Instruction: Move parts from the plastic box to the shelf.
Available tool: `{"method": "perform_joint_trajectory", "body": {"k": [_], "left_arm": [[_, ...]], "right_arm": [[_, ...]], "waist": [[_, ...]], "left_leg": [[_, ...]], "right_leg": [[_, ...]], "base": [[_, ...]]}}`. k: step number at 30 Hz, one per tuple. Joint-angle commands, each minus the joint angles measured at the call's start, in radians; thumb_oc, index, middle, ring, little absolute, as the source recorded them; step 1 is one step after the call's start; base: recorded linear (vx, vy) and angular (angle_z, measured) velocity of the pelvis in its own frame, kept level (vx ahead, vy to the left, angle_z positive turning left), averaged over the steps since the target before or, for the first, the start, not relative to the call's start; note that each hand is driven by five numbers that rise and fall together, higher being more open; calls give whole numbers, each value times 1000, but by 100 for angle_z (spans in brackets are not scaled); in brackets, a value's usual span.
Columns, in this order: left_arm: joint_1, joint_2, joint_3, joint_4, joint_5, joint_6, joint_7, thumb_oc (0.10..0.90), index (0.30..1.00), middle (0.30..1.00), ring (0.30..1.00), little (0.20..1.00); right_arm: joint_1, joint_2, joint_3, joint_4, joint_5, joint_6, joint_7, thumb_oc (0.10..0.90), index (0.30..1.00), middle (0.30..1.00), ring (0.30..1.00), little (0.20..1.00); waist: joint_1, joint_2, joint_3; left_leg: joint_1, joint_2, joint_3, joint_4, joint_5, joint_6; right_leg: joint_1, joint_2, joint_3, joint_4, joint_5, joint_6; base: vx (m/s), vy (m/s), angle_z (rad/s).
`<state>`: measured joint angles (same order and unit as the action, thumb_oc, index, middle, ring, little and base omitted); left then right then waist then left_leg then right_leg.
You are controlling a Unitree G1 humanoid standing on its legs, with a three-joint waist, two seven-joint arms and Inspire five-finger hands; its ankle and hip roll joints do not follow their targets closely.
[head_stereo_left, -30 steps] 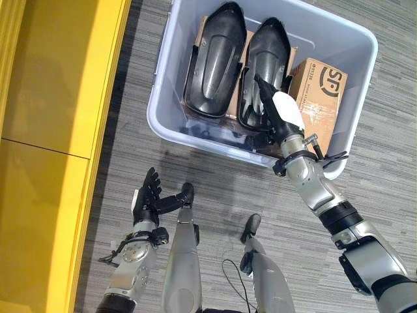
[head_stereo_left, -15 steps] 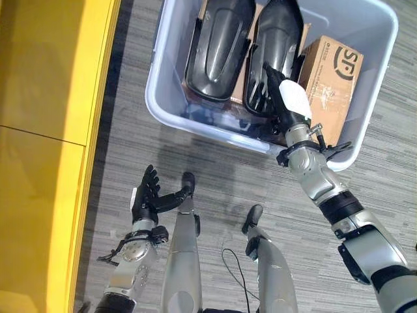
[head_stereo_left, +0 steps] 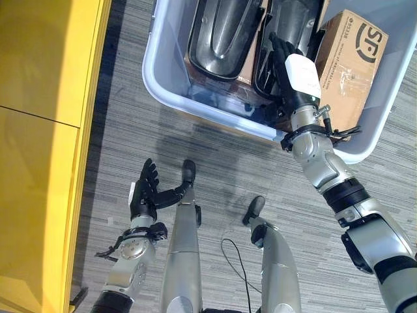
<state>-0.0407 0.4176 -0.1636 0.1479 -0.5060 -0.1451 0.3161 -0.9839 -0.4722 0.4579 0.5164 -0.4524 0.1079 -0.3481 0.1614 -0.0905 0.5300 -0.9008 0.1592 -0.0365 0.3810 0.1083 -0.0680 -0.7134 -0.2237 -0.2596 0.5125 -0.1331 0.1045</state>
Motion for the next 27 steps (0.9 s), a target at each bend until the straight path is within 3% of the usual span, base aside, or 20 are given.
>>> {"method": "perform_joint_trajectory", "body": {"k": [1, 6, 8, 9, 10, 19, 20, 27], "left_arm": [[13, 15, -2, -107, -7, -80, 12, 900, 1000, 1000, 1000, 1000], [13, 15, -2, -108, -7, -80, 12, 900, 1000, 1000, 1000, 1000], [14, 18, -7, -102, -15, -84, 18, 900, 1000, 1000, 1000, 1000], [9, 18, -5, -103, -14, -85, 18, 900, 1000, 1000, 1000, 1000], [7, 17, -15, -100, -30, -89, 21, 900, 1000, 1000, 1000, 1000], [5, 16, -15, -101, -32, -90, 23, 900, 1000, 1000, 1000, 1000], [-2, 16, -24, -98, -32, -91, 25, 900, 1000, 1000, 1000, 1000], [-11, 15, -38, -90, -36, -89, 23, 900, 1000, 1000, 1000, 1000]], "right_arm": [[-85, -75, -19, -42, -51, -24, -68, 900, 1000, 1000, 1000, 1000], [-86, -75, -19, -41, -50, -24, -69, 900, 1000, 1000, 1000, 1000], [-91, -38, -2, 42, -15, -24, -77, 900, 1000, 1000, 1000, 1000], [-97, -39, -2, 44, -15, -25, -79, 900, 1000, 1000, 1000, 1000], [-89, -15, 7, 87, 5, -19, -74, 900, 1000, 1000, 1000, 1000], [-93, -10, 12, 104, 11, -22, -74, 900, 1000, 1000, 1000, 1000], [-94, 13, 33, 173, 38, -18, -65, 400, 300, 300, 300, 300], [-68, 26, 28, 198, 65, -27, -78, 400, 300, 300, 300, 300]], "waist": [[-3, 52, -10], [-4, 52, -10], [3, 59, -10], [5, 63, -10], [7, 65, -10], [5, 67, -10], [8, 75, -10], [2, 73, -10]], "left_leg": [[-56, 43, -28, 77, -71, -22], [-57, 43, -29, 79, -72, -22], [-71, 35, -43, 105, -105, -29], [-89, 36, -41, 96, -75, -19], [-83, 29, -50, 113, -104, -26], [-89, 26, -53, 117, -106, -25], [-80, 21, -55, 109, -101, -27], [-47, 17, -59, 92, -94, -33]], "right_leg": [[126, -23, -12, -18, -29, 33], [124, -23, -12, -16, -29, 33], [105, -31, -9, 29, -67, 36], [87, -30, -17, 24, -46, 30], [94, -33, -7, 46, -74, 33], [88, -36, -7, 54, -81, 32], [87, -38, -9, 69, -95, 28], [121, -35, -18, 63, -104, 26]], "base": [[9, -1, 10], [15, -4, 3], [41, -13, -1], [8, -13, 6], [-2, -8, 6], [8, -4, 4], [0, 0, 0], [-1, -5, 2]]}}
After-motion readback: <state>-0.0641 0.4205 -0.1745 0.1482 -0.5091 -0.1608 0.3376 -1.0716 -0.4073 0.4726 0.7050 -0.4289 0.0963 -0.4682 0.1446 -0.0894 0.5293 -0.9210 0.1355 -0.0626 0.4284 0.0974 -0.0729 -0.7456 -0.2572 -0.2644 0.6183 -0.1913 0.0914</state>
